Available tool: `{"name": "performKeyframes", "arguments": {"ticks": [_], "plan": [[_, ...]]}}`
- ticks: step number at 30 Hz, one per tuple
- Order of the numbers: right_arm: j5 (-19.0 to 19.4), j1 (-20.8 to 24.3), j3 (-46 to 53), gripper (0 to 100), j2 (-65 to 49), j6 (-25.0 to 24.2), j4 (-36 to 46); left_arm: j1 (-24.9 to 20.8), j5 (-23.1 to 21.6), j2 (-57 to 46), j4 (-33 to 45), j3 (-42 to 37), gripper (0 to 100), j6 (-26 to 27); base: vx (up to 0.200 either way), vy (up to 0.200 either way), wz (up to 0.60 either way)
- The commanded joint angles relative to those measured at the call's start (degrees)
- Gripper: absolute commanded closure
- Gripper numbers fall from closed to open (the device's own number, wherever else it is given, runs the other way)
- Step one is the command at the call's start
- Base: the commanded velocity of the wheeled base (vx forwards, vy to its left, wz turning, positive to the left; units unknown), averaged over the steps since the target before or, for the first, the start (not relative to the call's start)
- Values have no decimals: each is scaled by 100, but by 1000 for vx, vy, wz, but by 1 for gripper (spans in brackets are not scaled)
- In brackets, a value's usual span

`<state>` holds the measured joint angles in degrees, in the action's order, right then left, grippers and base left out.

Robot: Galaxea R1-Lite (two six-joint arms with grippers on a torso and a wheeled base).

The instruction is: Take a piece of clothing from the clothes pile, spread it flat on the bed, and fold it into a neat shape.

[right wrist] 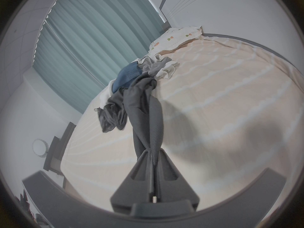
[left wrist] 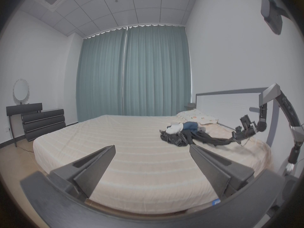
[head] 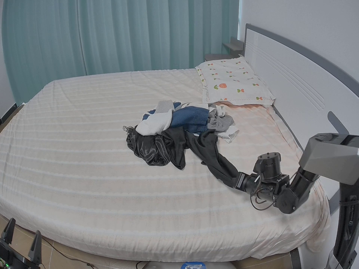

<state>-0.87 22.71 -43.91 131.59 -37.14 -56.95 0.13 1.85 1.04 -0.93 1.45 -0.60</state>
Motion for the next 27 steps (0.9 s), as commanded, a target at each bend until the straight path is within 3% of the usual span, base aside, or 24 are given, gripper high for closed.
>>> {"name": "performKeyframes", "arguments": {"ticks": [1, 3, 6, 10, 12, 13, 15, 16, 20, 21, 23, 27], "plan": [[306, 392, 2440, 100, -2286, -372, -975, -5, -80, 749, -391, 1411, 0, -397, 0, 0, 0], [262, 568, 2545, 100, -2374, -619, -984, -13, -71, 1514, -276, 1613, 0, -389, 0, 0, 0], [262, 682, 2809, 100, -2445, -838, -1011, -22, -458, 2454, -338, 1613, 0, -362, 0, 0, 0], [245, 691, 2950, 100, -2506, -856, -1011, -128, -686, 4089, -1305, 1595, 0, -380, 0, 0, 0], [245, 691, 2967, 100, -2550, -856, -1028, -233, -686, 4388, -1516, 1595, 0, -380, 0, 0, 0], [236, 682, 3055, 100, -2708, -856, -1072, -760, -625, 5293, -2078, 1622, 0, -424, 0, 0, 0], [227, 682, 3152, 100, -2823, -856, -1072, -1191, -554, 6049, -2412, 1639, 0, -503, 0, 0, 0], [227, 682, 3152, 100, -2823, -856, -1072, -1191, -554, 6049, -2412, 1639, 0, -503, 0, 0, 0], [174, 682, 3477, 100, -3069, -847, -1072, -2132, -159, 8123, -3291, 1982, 0, -1267, 0, 0, 0], [174, 682, 3477, 100, -3069, -847, -1072, -2132, -159, 8123, -3291, 1982, 0, -1267, 0, 0, 0], [166, 638, 3662, 100, -3095, -856, -1072, -2430, 17, 9063, -3801, 2456, 0, -1812, 0, 0, 0], [166, 620, 3908, 100, -3227, -847, -1072, -2668, 149, 9986, -3801, 3133, 0, -2384, 0, 0, 0]]}}
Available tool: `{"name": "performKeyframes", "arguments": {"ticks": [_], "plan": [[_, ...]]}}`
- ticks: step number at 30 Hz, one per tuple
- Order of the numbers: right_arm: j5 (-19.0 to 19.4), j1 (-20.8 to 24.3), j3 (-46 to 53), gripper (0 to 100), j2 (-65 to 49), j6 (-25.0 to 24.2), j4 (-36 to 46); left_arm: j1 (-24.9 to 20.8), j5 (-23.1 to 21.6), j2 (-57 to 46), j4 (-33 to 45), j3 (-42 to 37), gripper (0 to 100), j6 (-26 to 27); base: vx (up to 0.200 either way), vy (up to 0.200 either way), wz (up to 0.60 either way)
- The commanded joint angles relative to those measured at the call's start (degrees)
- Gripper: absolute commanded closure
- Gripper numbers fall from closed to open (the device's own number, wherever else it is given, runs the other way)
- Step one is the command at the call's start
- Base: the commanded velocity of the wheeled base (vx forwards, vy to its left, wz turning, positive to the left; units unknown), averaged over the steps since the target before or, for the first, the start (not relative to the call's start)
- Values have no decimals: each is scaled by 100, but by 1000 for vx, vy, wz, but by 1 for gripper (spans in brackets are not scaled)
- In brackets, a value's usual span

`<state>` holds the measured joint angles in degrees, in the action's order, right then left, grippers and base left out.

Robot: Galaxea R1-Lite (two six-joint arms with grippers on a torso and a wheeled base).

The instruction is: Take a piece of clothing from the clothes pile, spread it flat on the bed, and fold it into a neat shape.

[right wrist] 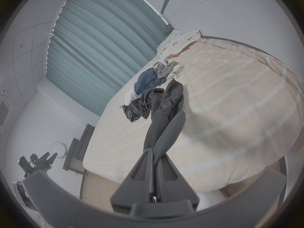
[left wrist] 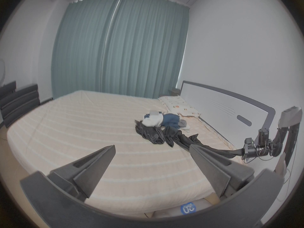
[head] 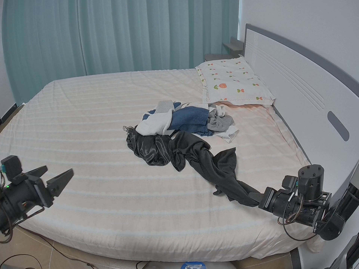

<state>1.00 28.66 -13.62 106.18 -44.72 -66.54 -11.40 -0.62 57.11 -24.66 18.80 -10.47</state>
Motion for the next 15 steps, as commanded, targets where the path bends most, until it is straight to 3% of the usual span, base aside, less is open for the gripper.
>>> {"name": "performKeyframes", "arguments": {"ticks": [1, 10, 15], "plan": [[-12, -10, 1028, 100, -809, -81, -114, -1638, 396, 4765, -1366, 1671, 0, -1590, 0, 0, 0], [41, -124, 1353, 100, -1337, -169, 9, -1769, 396, 6321, -724, 3438, 0, -2521, 0, 0, 0], [85, -18, 1362, 100, -2471, -362, 1187, -1778, 352, 6892, -311, 4255, 0, -2697, 0, 0, 0]]}}
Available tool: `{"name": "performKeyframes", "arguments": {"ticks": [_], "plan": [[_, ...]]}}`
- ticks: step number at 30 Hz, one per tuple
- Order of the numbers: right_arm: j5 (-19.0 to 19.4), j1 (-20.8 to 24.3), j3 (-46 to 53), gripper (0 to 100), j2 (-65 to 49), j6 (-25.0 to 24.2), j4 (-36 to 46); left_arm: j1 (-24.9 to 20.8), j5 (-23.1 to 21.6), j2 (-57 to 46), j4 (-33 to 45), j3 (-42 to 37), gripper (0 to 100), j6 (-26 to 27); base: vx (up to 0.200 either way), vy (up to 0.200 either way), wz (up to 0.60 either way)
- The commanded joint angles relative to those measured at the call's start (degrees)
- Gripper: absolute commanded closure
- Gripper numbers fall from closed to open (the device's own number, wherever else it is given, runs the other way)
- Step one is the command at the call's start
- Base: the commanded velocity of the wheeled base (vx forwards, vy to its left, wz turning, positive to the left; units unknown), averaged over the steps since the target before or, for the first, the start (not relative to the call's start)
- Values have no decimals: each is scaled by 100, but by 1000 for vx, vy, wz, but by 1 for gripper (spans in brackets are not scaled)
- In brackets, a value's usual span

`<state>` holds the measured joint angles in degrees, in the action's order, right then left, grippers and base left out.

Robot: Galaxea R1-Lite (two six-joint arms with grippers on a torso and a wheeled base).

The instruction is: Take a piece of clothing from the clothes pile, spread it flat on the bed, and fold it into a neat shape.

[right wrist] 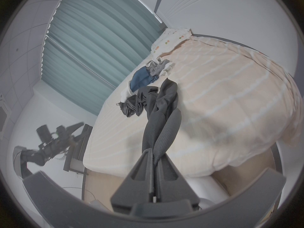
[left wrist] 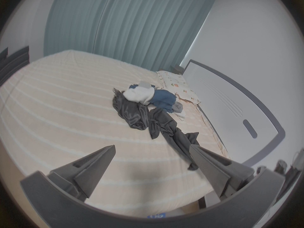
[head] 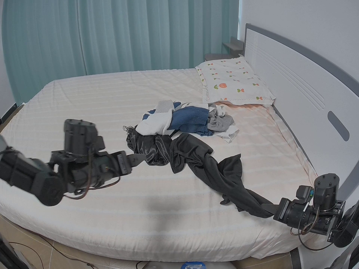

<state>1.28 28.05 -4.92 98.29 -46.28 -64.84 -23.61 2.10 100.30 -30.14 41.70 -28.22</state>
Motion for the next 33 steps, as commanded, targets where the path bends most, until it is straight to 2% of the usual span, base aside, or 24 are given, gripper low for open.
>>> {"name": "performKeyframes", "arguments": {"ticks": [1, 6, 9, 10, 11, 13, 23, 29, 31, 32, 33], "plan": [[109, 130, 492, 100, -1998, -215, 1378, -565, 63, 2643, 263, 2070, 0, -922, 0, 0, 0], [566, 166, 352, 100, -3519, -180, 3127, -645, 45, 2986, 473, 2500, 0, -922, 0, 0, 0], [645, 192, 71, 100, -4292, -162, 4111, -688, 45, 3250, 570, 2870, 0, -940, 0, 0, 0], [645, 192, 71, 100, -4292, -162, 4111, -688, 45, 3250, 570, 2870, 0, -940, 0, 0, 0], [654, 210, -132, 100, -4591, -162, 4621, -688, 45, 3417, 597, 3063, 0, -975, 0, 0, 0], [663, 166, -360, 100, -4670, -162, 5034, -697, 45, 3610, 676, 3292, 0, -1036, 0, 0, 0], [654, 104, -597, 100, -3800, 48, 4929, -662, 63, 4595, 1264, 4689, 0, -1335, 0, 0, 0], [654, -80, -668, 100, -2772, 154, 4032, -530, 124, 5219, 1695, 5656, 0, -1335, 0, 0, 0], [645, -80, -659, 100, -2701, 171, 3971, -521, 133, 5254, 1748, 5735, 0, -1335, 0, 0, 0], [645, -72, -668, 100, -2438, 189, 3707, -469, 177, 5386, 2029, 6130, 0, -1344, 0, 0, 0], [645, -72, -668, 100, -2403, 189, 3663, -451, 186, 5394, 2108, 6201, 0, -1344, 0, 0, 0]]}}
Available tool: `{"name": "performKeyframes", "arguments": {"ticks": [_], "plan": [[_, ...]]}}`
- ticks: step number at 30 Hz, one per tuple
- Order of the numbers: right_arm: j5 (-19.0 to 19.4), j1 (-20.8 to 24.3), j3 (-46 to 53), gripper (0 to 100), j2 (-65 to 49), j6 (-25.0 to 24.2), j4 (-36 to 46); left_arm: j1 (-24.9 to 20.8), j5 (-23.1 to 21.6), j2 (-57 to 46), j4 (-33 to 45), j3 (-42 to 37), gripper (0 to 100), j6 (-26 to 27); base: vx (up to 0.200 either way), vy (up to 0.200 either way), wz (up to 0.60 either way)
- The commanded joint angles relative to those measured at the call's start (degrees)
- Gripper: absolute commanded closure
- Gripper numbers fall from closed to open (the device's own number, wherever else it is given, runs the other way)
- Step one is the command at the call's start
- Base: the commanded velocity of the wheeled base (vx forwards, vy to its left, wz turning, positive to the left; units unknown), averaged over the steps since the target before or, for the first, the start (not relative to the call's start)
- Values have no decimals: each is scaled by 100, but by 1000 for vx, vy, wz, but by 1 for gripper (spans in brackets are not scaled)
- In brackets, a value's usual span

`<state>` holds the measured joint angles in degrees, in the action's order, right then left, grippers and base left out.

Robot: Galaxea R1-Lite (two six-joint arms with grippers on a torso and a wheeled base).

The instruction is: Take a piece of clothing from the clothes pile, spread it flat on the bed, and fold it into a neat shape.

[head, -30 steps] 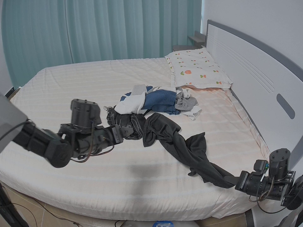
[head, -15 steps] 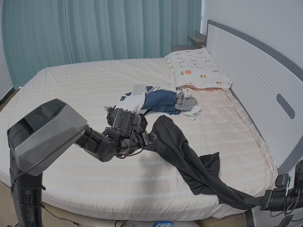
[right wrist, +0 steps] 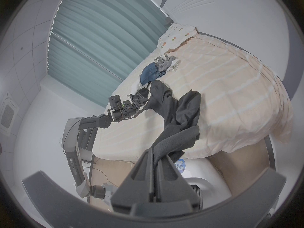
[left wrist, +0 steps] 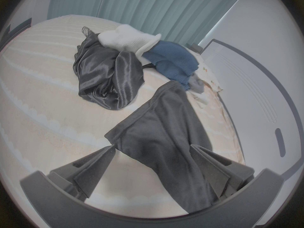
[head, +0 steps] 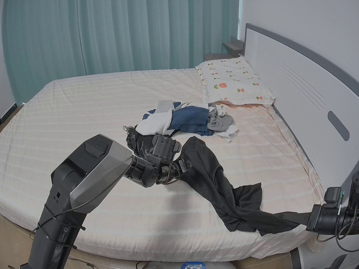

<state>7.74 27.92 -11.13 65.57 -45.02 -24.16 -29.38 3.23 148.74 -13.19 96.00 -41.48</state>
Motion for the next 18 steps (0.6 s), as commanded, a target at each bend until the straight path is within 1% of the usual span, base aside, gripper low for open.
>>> {"name": "performKeyframes", "arguments": {"ticks": [1, 4, 7, 9, 14, 15, 18], "plan": [[8, -58, -56, 100, 949, 46, -484, 161, 72, 569, 625, 912, 0, -26, 0, 0, 0], [-1, -67, -126, 100, 1116, 55, -511, 205, 81, 674, 783, 1175, 0, -26, 0, 0, 0], [-9, -76, -214, 100, 1353, 55, -519, 257, 99, 955, 853, 1747, 0, -123, 0, 0, 0], [-9, -67, -223, 100, 1397, 64, -537, 257, 99, 1034, 976, 1859, 0, -176, 0, 0, 0], [-27, -76, -223, 100, 1581, 64, -748, 248, 99, 1052, 1020, 1859, 0, -220, 0, 0, 0], [-36, -76, -223, 100, 1625, 55, -792, 248, 99, 1043, 1020, 1859, 100, -220, 0, 0, 0], [-36, -67, -223, 100, 1740, 55, -906, 231, 99, 1017, 1064, 1859, 100, -228, 0, 0, 0]]}}
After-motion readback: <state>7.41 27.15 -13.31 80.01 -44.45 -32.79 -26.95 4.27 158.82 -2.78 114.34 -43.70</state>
